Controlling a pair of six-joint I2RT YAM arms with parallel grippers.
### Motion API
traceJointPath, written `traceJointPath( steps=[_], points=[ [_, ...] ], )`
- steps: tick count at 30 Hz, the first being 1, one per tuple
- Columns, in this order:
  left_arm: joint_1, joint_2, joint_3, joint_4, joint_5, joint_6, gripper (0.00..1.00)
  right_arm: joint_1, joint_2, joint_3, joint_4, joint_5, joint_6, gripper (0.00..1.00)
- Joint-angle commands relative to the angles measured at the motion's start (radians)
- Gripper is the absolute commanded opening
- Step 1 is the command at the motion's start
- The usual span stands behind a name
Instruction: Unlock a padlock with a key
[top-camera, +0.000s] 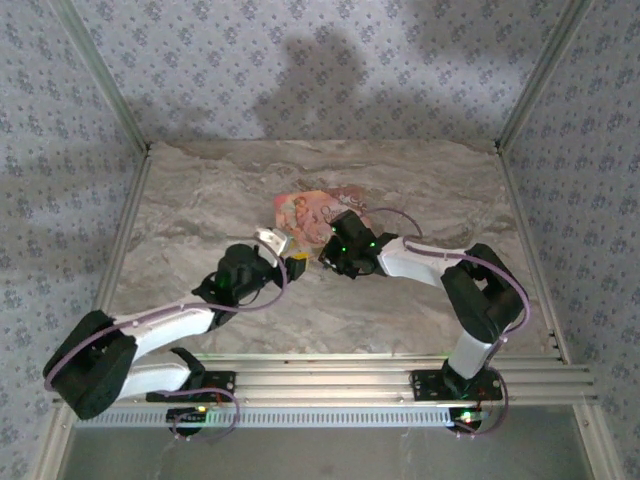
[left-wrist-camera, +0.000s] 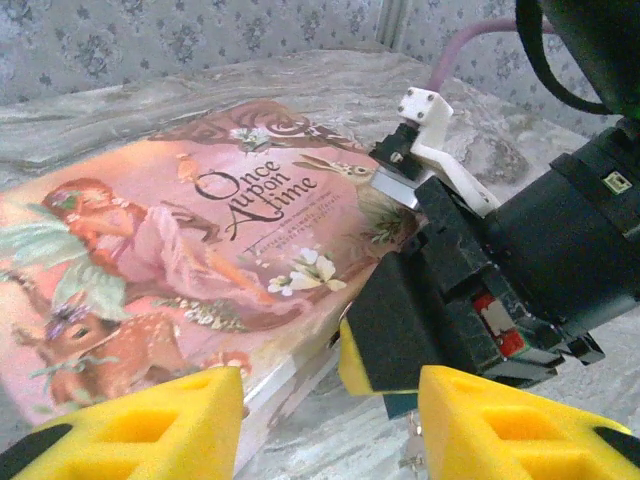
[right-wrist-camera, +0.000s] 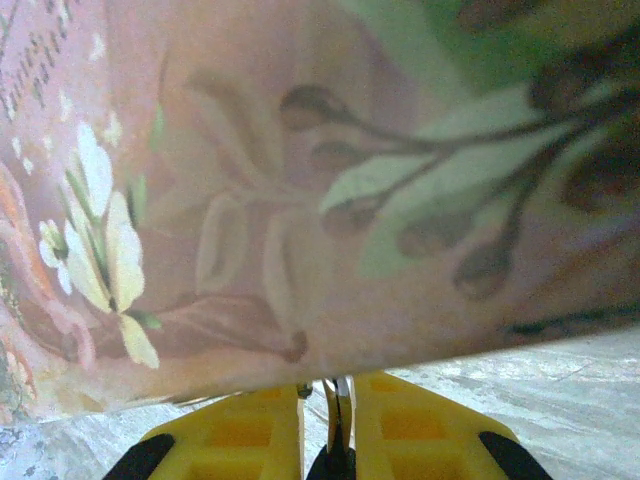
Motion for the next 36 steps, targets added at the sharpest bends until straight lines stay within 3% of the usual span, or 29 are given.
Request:
traceJointPath(
  steps=[1, 5, 10, 15, 28, 36],
  points=[
    [0.012, -0.028, -0.018, -0.084, 0.114, -0.008, 0.48, 0.001, 0.020, -0.027, -0.068, -0.045, 0.010, 0.00],
    [0.009, -0.015, -0.045, -0.076, 0.122, -0.011, 0.45, 0.007, 0.032, -0.027, -0.047, -0.052, 0.020, 0.00],
    [0.006, 0.017, -0.078, 0.027, 0.084, -0.149, 0.44, 0.006, 0.024, -0.047, -0.011, -0.059, 0.017, 0.00],
    [0.013, 0.006, -0.056, -0.089, 0.032, -0.133, 0.44, 0.011, 0.001, -0.095, 0.053, -0.034, 0.008, 0.00],
    [0.032, 0.168, -0.054, 0.065, 0.060, -0.190, 0.43, 0.038, 0.063, -0.102, 0.106, -0.008, 0.003, 0.16],
    [0.038, 0.155, -0.072, 0.061, 0.058, -0.180, 0.43, 0.037, 0.061, -0.110, 0.092, 0.011, 0.000, 0.15]
  ],
)
